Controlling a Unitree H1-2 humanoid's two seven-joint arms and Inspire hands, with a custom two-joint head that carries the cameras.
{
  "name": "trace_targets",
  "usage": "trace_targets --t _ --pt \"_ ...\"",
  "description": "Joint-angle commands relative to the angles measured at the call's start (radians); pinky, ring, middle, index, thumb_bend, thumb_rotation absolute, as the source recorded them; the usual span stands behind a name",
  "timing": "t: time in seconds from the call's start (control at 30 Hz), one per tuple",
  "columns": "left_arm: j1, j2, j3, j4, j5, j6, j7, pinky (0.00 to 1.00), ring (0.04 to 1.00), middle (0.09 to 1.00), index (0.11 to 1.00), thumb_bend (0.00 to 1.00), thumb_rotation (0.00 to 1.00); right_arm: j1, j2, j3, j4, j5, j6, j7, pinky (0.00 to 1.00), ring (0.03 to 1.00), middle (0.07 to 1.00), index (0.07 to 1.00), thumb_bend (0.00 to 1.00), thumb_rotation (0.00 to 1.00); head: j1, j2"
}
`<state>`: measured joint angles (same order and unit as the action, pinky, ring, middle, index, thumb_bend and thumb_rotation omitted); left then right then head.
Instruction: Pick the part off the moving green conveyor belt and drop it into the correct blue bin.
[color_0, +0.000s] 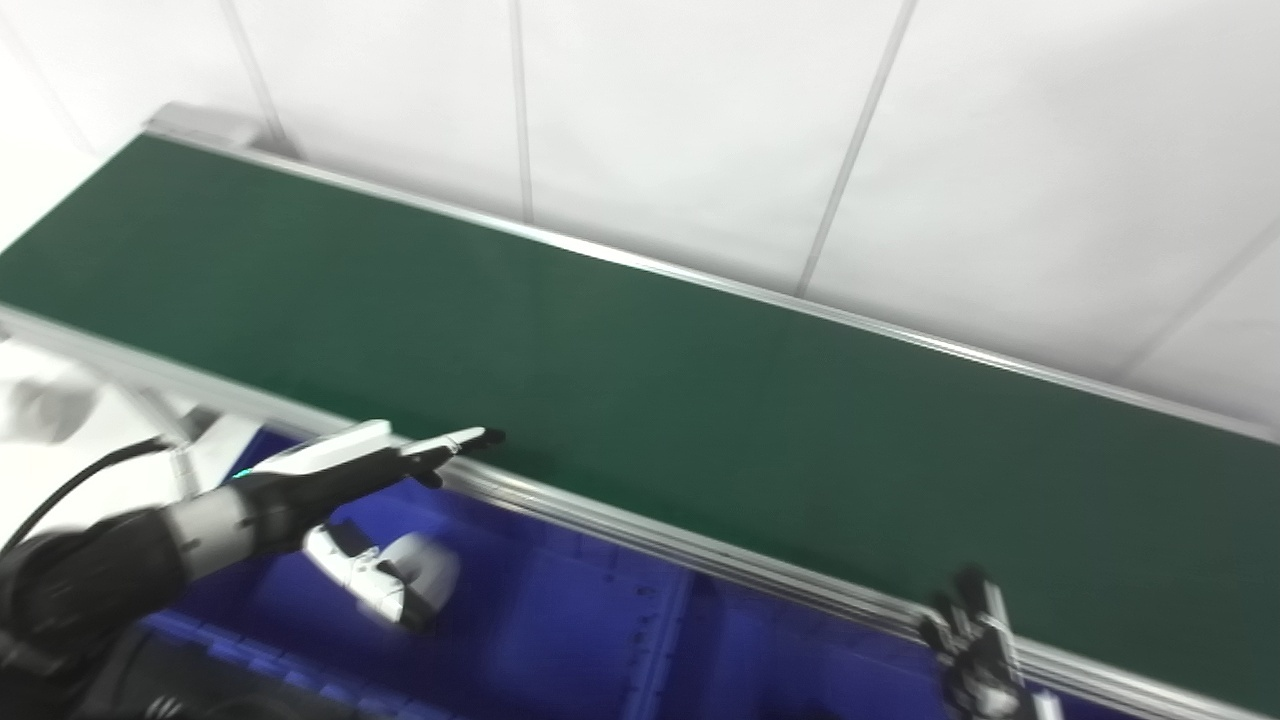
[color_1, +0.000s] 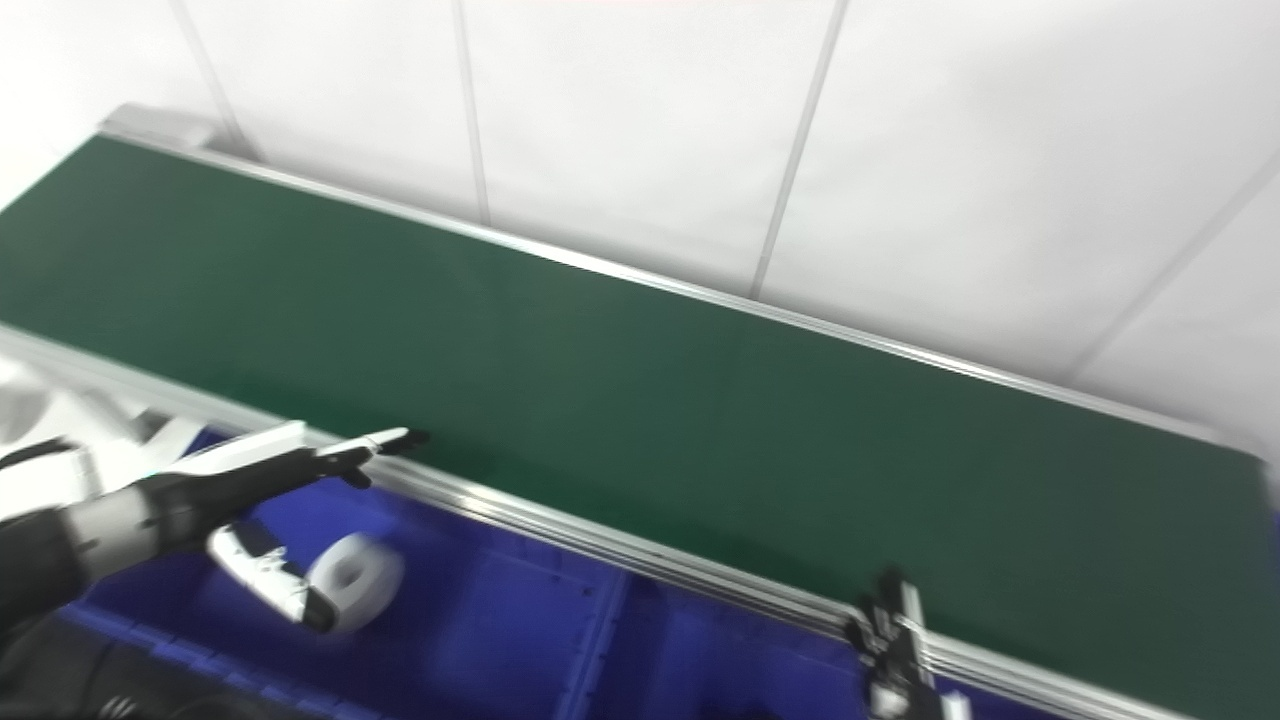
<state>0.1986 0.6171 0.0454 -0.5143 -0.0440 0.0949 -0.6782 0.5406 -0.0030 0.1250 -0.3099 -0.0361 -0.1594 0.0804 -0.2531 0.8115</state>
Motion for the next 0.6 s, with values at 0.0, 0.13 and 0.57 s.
trace_targets --t 0.0,0.13,0.57 --pt "-0.045 -0.030 0.016 -0.067 -0.121 0.043 0.047 0.99 1.000 1.000 1.000 1.00 0.72 0.002 0.046 0.030 -0.063 -0.053 0.033 -0.023 0.91 0.975 1.000 1.000 0.83 0.98 -0.034 0.002" --pt "-0.094 -0.093 -0.011 -0.127 -0.190 0.122 0.099 1.00 1.000 1.000 1.000 1.00 0.83 -0.004 0.094 0.069 -0.079 -0.116 0.078 -0.047 0.93 0.974 1.000 1.000 0.85 1.00 -0.112 0.006" --pt "-0.095 -0.264 -0.146 -0.170 -0.149 0.229 0.227 1.00 1.000 1.000 1.000 1.00 0.88 -0.029 0.163 0.145 -0.045 -0.186 0.061 -0.119 0.96 0.994 1.000 1.000 0.82 1.00 -0.330 0.029"
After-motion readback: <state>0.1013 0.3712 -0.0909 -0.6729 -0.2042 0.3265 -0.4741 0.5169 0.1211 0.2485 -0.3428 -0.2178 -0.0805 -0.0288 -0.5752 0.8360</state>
